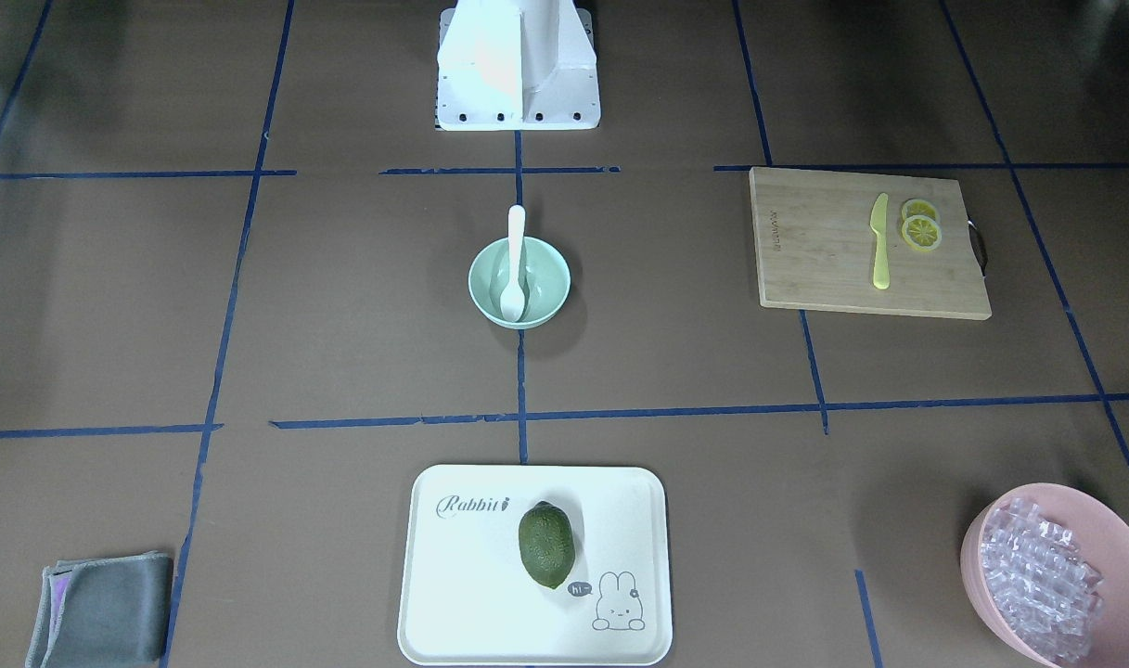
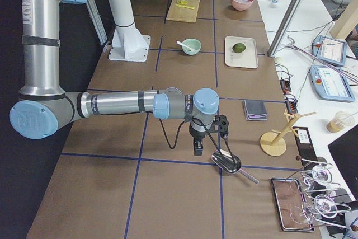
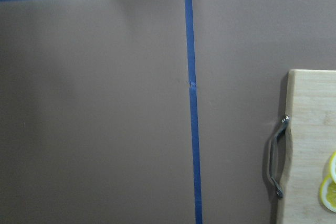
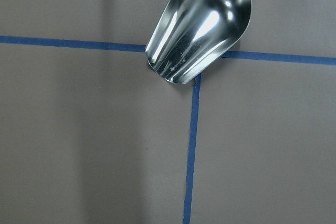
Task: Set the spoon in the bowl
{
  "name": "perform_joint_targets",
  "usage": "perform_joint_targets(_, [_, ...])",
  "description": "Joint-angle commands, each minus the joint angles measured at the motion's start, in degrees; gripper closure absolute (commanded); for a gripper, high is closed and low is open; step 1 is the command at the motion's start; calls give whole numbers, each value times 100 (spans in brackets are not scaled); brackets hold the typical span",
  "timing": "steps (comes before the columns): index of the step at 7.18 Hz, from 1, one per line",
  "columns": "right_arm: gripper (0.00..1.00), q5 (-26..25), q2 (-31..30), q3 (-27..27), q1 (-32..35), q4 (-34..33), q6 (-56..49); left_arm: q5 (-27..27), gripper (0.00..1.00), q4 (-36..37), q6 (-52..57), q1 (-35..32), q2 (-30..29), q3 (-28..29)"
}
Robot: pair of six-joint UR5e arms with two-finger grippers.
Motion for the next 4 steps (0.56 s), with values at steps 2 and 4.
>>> perform_joint_targets(2, [0, 1, -15, 29, 0, -5, 1, 3, 0, 10, -2, 1, -63, -14])
perform_joint_targets(4, [0, -8, -6, 21, 0, 3, 1, 3, 0, 18, -2, 1, -71, 20])
